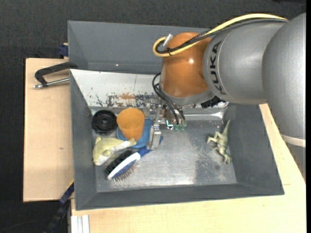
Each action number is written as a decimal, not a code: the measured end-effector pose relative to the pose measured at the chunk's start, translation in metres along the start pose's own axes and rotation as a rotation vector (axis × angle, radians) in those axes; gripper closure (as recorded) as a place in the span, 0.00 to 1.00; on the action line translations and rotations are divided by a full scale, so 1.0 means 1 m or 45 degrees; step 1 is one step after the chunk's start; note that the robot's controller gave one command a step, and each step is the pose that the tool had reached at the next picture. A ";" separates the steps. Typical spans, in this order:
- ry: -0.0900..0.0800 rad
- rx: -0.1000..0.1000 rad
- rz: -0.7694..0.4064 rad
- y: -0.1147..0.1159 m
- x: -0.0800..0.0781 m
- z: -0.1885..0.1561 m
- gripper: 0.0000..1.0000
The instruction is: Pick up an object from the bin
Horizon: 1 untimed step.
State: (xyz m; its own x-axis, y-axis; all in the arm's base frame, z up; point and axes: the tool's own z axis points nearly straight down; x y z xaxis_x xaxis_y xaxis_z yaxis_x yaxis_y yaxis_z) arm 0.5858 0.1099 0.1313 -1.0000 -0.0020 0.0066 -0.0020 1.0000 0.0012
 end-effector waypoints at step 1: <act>-0.026 0.000 -0.268 0.028 0.000 0.041 0.00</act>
Offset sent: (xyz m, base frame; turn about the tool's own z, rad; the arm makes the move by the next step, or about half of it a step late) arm -0.0068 0.0362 -0.0613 -0.2330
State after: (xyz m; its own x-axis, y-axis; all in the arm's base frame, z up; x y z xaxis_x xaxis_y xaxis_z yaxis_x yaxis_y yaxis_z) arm 0.5854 0.1383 0.0903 -0.9774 -0.2111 -0.0144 -0.2111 0.9775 0.0000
